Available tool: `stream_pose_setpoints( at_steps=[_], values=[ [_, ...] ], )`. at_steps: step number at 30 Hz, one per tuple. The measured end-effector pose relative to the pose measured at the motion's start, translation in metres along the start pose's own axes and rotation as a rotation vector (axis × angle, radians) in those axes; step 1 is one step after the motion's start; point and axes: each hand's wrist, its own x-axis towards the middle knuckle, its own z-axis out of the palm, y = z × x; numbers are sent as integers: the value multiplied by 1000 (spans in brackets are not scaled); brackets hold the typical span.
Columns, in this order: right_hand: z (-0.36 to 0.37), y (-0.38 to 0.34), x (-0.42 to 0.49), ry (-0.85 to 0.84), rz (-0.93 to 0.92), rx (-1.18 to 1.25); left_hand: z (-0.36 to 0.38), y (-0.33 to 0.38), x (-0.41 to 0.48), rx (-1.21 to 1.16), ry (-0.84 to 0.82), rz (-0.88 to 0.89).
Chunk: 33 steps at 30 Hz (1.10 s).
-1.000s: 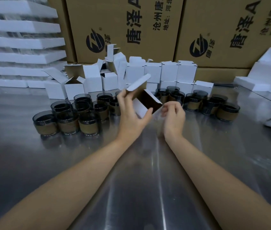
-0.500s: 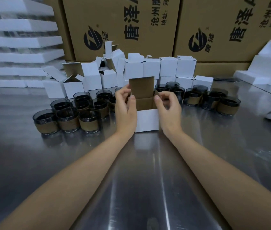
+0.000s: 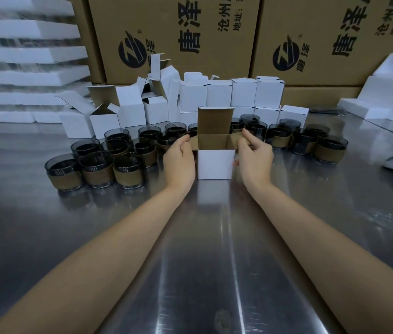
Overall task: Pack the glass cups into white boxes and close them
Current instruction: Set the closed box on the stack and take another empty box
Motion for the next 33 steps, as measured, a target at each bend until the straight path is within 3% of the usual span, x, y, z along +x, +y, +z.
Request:
stream_pose_setpoints(
  at_steps=[6, 17, 21, 26, 33],
  values=[
    [0, 0, 2, 7, 58, -20, 0, -6, 2, 143, -71, 25],
    [0, 1, -8, -209, -25, -441, 0, -3, -4, 288, -204, 80],
    [-2, 4, -3, -176, -9, -315, -4, -2, -7, 273, -230, 150],
    [-8, 6, 8, -116, 200, 2, -4, 1, -8, 84, -204, -14],
    [-16, 3, 12, -74, 198, 115, -4, -2, -6, 13, -289, 16]
  ],
)
